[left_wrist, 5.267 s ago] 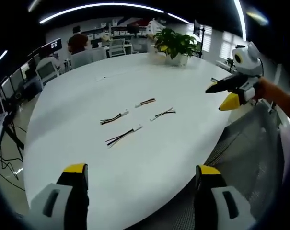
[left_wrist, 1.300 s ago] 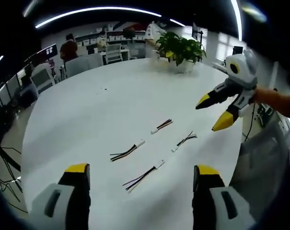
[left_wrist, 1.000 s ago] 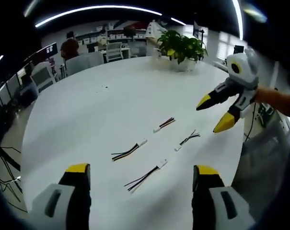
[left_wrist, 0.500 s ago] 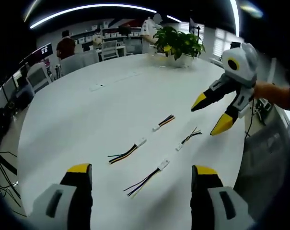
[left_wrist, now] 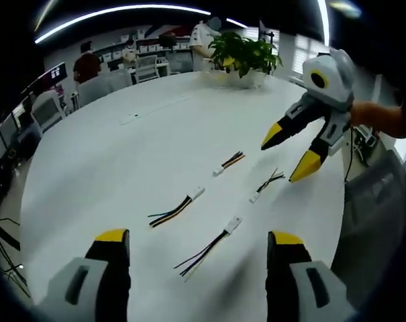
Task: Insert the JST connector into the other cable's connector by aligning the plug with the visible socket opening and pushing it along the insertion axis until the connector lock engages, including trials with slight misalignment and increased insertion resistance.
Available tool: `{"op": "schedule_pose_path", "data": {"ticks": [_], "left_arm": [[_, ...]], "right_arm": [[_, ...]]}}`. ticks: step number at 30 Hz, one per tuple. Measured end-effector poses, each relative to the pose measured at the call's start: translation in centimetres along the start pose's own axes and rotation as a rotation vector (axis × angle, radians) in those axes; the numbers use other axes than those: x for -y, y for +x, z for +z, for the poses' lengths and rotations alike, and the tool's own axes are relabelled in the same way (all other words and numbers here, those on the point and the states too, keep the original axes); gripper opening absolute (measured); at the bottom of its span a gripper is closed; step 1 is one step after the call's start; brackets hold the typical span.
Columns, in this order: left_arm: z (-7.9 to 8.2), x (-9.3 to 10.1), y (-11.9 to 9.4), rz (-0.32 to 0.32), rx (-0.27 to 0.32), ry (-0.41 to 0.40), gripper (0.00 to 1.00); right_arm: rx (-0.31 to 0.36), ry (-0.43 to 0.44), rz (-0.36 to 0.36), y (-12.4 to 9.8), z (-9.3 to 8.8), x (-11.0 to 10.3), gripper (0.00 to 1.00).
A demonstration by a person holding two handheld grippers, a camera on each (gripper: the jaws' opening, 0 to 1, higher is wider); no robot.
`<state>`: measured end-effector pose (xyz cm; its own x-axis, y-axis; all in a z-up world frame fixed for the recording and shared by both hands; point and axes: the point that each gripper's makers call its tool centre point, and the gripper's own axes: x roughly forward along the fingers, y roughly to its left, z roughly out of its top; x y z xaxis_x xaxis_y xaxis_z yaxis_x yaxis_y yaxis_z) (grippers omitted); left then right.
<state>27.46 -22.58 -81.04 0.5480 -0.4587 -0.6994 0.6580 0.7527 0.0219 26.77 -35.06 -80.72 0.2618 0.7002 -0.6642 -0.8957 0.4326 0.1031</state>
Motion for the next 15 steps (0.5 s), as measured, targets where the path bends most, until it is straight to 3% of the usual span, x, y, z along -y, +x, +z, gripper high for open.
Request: {"op": "schedule_pose_path", "data": {"ticks": [6,10,15], "left_arm": [[-0.3,0.8,0.9,-0.055,-0.002,-0.020,0.76],[-0.1,0.4,1.2,-0.005,0.010,0.075,0.74],[-0.2,1.1,1.9,-0.053,0.026,0.094,0.69]], "right_arm": [[-0.009,-0.030,0.019,1.0,-0.1,-0.3,0.38],[0.003,-0.077,0.028,1.8,0.1,-0.3,0.33],[0.011,-0.088,0.046,2.5,0.0,-0.1,0.30]]}}
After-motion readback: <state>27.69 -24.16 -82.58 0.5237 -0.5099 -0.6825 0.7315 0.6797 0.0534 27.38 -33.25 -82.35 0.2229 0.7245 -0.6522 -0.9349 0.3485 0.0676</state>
